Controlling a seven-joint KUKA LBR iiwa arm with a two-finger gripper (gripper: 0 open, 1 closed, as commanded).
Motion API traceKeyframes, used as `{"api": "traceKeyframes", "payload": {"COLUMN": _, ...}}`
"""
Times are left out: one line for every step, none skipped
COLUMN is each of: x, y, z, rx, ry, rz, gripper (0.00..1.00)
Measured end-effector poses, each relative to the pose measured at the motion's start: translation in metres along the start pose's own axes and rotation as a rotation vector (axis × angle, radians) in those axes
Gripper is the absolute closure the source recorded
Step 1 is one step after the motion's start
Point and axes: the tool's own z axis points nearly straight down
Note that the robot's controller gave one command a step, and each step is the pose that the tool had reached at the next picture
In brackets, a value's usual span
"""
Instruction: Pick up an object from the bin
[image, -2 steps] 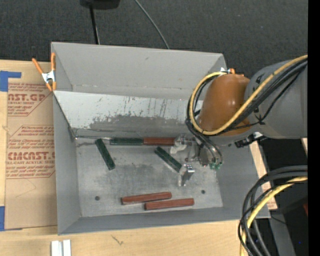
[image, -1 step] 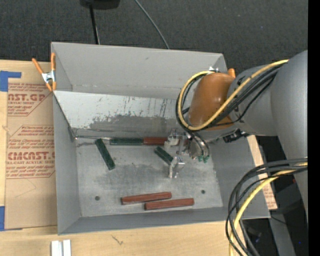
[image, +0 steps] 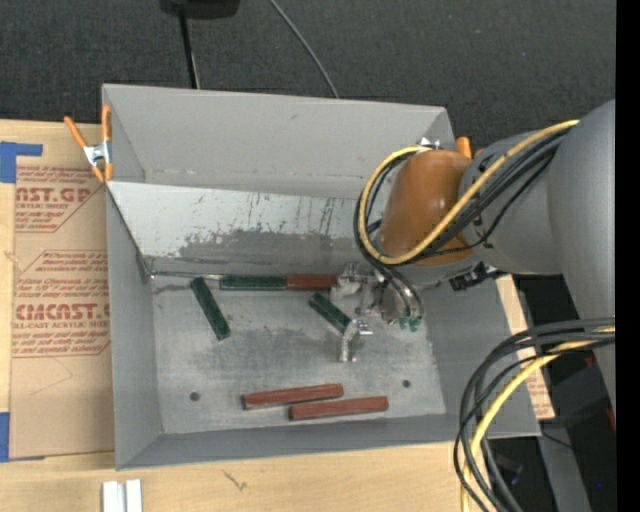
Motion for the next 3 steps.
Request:
{"api": "traceKeyframes", "payload": {"x": -0.0112, "y": 0.0012, "z": 0.0011, "rx": 0.000, "ry": 0.001, "rz": -0.001, "gripper": 0.00}}
{"api": "traceKeyframes", "payload": {"x": -0.0095, "y": 0.0029, "z": 0.0019, "rx": 0.004, "ry": -0.007, "rz": -0.002, "gripper": 0.00}}
{"api": "traceKeyframes", "payload": {"x": -0.0136, "y": 0.0018, "z": -0.0011, "rx": 0.001, "ry": -0.006, "rz": -0.001, "gripper": 1.00}}
